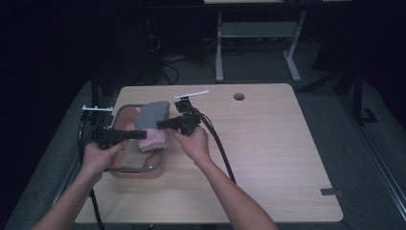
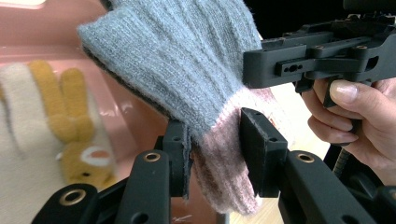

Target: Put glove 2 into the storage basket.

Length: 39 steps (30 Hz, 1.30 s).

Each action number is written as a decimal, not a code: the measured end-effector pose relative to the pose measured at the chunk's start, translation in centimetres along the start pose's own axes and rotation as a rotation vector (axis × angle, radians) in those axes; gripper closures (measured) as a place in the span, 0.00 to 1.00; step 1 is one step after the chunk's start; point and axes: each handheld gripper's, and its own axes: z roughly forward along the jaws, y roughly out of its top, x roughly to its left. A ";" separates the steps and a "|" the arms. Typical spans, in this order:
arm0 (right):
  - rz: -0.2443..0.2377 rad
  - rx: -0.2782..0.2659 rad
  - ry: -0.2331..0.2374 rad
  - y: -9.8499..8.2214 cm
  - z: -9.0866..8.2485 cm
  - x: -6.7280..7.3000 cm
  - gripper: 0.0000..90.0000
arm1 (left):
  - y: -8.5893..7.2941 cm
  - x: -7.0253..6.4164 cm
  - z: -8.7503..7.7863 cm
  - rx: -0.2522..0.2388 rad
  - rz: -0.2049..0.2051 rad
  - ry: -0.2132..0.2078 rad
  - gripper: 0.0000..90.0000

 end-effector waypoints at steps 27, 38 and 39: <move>0.016 0.048 0.037 -0.2 5.0 0.4 0.83 | -1.3 3.5 -2.0 0.026 -0.052 0.060 0.71; -0.001 0.105 0.018 -0.8 7.3 0.1 0.83 | -2.2 5.1 -1.7 0.076 -0.075 0.107 0.71; 0.000 0.112 0.017 -0.8 7.5 0.0 0.83 | -2.2 5.2 -1.7 0.079 -0.077 0.106 0.71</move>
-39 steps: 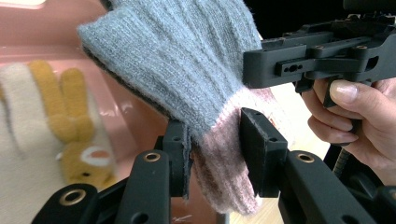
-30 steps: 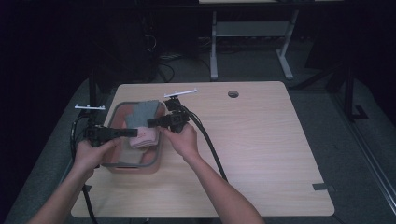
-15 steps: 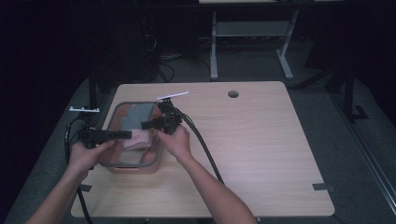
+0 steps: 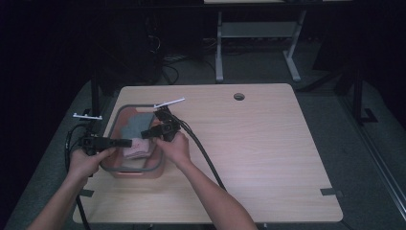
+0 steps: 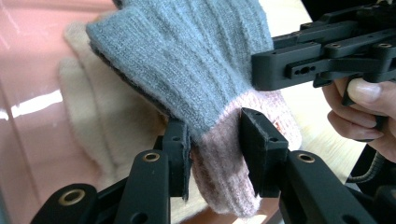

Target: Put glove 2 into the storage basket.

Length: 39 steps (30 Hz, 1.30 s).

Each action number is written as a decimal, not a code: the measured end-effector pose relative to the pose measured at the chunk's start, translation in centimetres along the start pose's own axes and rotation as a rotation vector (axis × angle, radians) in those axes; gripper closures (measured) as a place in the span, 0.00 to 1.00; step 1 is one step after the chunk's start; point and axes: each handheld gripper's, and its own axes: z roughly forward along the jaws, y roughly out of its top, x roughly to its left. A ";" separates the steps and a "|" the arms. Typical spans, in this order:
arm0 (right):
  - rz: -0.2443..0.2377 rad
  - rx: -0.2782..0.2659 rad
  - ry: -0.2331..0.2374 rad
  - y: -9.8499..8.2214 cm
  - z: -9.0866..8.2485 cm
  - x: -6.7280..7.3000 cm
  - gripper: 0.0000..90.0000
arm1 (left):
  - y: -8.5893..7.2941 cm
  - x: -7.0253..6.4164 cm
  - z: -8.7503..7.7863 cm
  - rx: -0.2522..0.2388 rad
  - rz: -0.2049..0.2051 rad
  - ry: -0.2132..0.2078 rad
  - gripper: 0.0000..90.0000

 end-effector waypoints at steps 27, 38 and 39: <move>-0.038 0.101 -0.099 0.3 1.8 0.1 0.76 | -0.7 0.9 1.6 0.086 0.012 0.138 0.64; -0.039 0.060 -0.097 0.7 -0.3 -0.2 0.75 | -0.3 0.4 1.3 0.068 0.014 0.142 0.55; -0.039 0.056 -0.095 0.7 -0.4 -0.3 0.75 | -0.2 0.4 1.2 0.071 0.024 0.145 0.55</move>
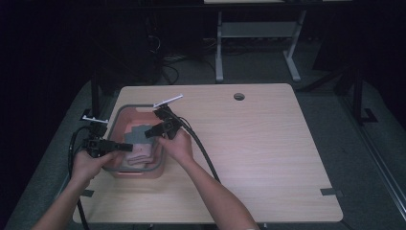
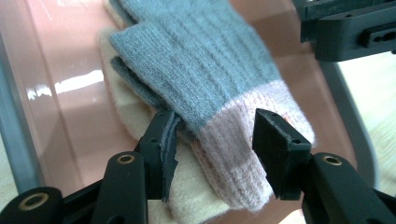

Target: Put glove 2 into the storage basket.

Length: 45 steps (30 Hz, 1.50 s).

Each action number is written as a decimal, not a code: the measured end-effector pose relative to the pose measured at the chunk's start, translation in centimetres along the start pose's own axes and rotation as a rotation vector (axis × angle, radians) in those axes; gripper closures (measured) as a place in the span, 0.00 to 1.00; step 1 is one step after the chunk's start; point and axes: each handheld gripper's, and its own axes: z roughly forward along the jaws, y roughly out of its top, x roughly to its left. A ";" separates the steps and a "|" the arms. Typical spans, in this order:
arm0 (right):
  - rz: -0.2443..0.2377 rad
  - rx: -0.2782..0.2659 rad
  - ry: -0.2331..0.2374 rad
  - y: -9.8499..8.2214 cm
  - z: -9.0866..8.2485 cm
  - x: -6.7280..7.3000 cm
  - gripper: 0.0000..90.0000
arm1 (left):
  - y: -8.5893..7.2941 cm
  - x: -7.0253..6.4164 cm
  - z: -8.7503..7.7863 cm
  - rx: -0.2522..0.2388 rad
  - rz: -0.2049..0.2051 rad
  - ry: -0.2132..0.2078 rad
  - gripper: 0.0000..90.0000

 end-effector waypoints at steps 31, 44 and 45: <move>0.019 -0.077 0.036 -0.5 -4.9 -1.3 0.66 | 1.7 -3.0 -2.9 -0.131 0.063 -0.069 0.52; 0.024 -0.099 0.027 -1.0 -7.3 -2.2 0.63 | 2.2 -4.7 -2.5 -0.146 0.094 -0.103 0.48; 0.028 -0.102 0.024 -1.1 -7.5 -2.2 0.62 | 2.2 -4.9 -2.5 -0.144 0.102 -0.104 0.48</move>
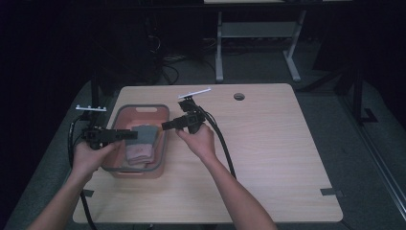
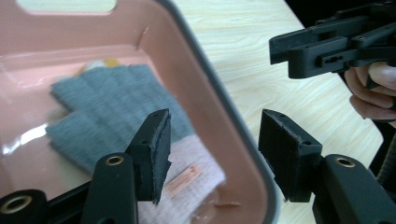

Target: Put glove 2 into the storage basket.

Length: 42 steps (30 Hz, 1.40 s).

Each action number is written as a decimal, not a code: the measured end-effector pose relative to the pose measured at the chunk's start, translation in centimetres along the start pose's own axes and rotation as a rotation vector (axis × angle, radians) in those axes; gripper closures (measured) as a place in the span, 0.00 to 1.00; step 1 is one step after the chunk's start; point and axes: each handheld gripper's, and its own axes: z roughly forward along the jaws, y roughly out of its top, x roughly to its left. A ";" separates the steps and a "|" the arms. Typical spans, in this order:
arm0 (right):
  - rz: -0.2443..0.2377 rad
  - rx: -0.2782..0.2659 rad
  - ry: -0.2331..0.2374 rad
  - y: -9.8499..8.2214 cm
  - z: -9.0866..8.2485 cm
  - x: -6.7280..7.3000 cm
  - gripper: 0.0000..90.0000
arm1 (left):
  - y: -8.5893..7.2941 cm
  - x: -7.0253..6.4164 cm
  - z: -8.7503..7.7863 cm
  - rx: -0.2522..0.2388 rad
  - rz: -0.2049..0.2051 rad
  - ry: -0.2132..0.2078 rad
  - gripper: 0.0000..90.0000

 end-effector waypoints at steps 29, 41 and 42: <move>0.056 -0.083 -0.061 -2.2 -7.5 -3.6 0.52 | 0.5 -5.5 4.6 0.006 0.070 -0.124 0.41; 0.076 -0.111 -0.106 -3.6 -10.5 -5.3 0.50 | 0.4 -8.1 6.6 0.024 0.122 -0.159 0.38; 0.083 -0.113 -0.107 -3.8 -10.8 -5.4 0.50 | 0.4 -8.3 6.8 0.021 0.122 -0.164 0.38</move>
